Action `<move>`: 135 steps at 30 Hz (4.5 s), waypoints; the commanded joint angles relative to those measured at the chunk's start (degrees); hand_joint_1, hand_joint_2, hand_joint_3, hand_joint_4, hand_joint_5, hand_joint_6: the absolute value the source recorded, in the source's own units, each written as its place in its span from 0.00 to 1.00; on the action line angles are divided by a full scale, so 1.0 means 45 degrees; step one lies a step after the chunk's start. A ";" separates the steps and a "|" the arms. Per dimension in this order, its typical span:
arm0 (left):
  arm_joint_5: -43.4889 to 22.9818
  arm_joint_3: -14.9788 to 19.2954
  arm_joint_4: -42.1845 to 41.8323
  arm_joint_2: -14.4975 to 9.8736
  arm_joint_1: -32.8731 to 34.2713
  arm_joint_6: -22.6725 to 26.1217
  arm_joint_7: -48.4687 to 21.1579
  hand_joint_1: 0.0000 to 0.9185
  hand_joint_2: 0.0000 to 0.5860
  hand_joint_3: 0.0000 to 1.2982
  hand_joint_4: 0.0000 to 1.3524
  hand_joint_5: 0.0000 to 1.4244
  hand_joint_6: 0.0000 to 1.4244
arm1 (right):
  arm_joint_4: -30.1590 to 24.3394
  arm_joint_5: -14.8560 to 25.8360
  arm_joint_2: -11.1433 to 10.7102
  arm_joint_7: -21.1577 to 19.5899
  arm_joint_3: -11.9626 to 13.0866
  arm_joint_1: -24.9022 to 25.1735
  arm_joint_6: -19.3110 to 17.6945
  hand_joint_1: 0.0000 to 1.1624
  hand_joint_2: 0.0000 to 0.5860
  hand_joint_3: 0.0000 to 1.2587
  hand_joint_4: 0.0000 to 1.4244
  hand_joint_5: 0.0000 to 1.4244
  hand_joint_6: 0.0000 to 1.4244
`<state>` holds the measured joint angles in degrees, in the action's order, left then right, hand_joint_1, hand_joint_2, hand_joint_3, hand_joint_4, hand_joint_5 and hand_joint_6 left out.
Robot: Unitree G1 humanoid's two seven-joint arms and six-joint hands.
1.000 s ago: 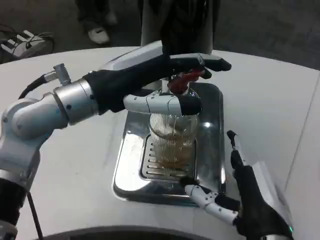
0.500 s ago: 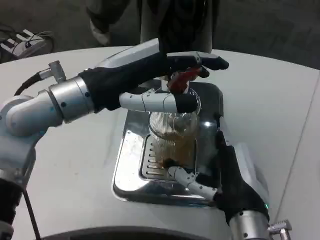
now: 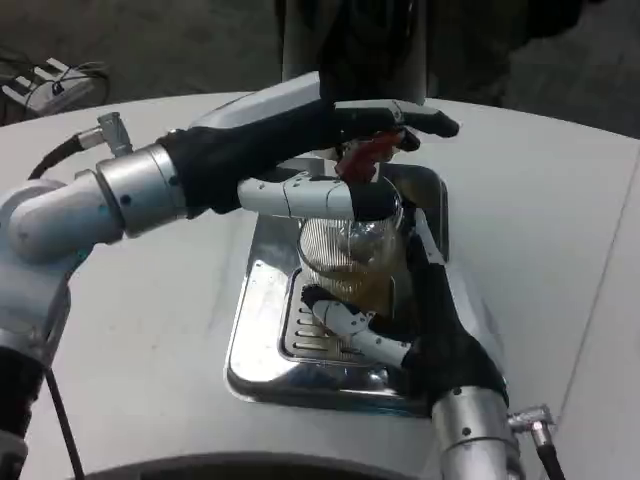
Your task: Grasp the cup under the faucet to collect the drink, then remove the cup.
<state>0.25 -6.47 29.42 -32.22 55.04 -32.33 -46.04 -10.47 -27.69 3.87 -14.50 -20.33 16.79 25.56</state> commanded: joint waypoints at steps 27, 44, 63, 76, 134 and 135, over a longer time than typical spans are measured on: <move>0.0930 -0.0498 0.0203 -0.0429 0.0589 -0.1563 -0.0496 0.00 0.00 0.15 0.07 0.11 0.10 | 0.1761 0.0498 0.1267 -0.1246 0.0180 0.0890 -0.0453 0.59 0.35 0.00 0.00 0.01 0.05; 0.0986 -0.0951 0.0368 -0.0596 0.0610 -0.1743 -0.0747 0.00 0.00 0.14 0.07 0.10 0.10 | 0.1892 0.0620 0.1385 -0.2002 -0.0066 0.0585 -0.0794 0.60 0.35 0.00 0.00 0.02 0.06; 0.0466 -0.0818 0.0325 -0.0533 0.0830 -0.1253 -0.1114 0.00 0.00 0.14 0.07 0.10 0.10 | 0.3468 0.1268 0.1663 -0.3538 -0.0187 0.0280 -0.2811 0.60 0.35 0.00 0.00 0.04 0.08; 0.0466 -0.0754 0.0357 -0.0649 0.0921 -0.1243 -0.1228 0.00 0.00 0.14 0.06 0.10 0.10 | 0.4435 0.1313 0.2065 -0.4688 -0.0586 0.0311 -0.3297 0.60 0.35 0.00 0.00 0.05 0.09; 0.0851 -0.0571 0.0792 -0.1076 0.1592 -0.1145 -0.1109 0.00 0.00 0.12 0.04 0.09 0.10 | 0.9831 0.2704 0.3693 -0.6356 0.0144 0.4335 -0.3734 0.62 0.38 0.08 0.12 0.15 0.14; 0.0856 -0.0577 0.0818 -0.1072 0.1601 -0.1163 -0.1109 0.00 0.00 0.12 0.04 0.09 0.10 | 0.9821 0.2704 0.3678 -0.6361 0.0133 0.4304 -0.3790 0.62 0.38 0.10 0.14 0.16 0.15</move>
<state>2.68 -9.08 32.39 -35.05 60.46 -36.89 -49.97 29.30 -19.81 5.96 -43.81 -22.31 31.89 4.20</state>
